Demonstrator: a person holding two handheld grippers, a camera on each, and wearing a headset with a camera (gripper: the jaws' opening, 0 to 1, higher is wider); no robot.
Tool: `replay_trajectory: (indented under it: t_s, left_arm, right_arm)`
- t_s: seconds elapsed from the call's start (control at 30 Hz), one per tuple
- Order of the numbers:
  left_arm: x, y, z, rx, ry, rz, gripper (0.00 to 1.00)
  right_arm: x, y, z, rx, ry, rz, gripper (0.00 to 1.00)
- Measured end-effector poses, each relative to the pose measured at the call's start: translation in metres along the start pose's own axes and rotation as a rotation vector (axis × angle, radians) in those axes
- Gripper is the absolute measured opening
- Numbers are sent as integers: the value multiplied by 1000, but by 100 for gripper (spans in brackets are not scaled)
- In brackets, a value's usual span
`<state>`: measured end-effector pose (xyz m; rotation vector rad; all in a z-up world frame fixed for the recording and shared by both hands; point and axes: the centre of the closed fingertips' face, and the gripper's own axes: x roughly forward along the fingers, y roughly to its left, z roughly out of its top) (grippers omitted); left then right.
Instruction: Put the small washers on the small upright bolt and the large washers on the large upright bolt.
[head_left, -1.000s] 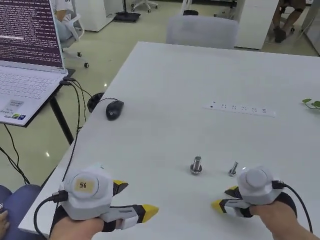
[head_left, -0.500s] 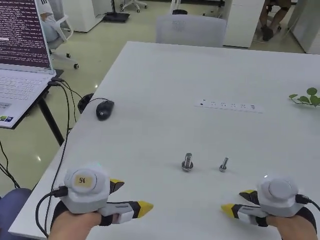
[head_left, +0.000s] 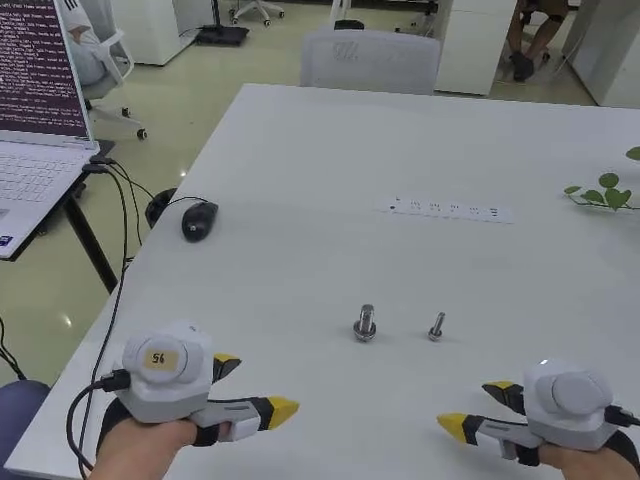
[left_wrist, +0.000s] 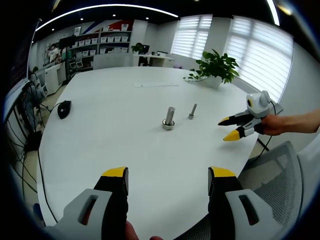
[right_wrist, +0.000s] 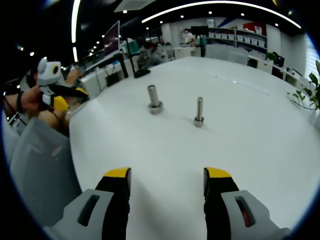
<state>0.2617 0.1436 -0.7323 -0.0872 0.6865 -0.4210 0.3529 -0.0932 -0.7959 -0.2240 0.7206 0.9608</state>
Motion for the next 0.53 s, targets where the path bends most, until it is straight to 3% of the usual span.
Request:
replay_trajectory:
  t_s: [0.53]
  left_arm:
    - [1, -4, 1, 5, -2, -5, 64]
  right_arm:
    - [-6, 7, -12, 33, -4, -5, 61]
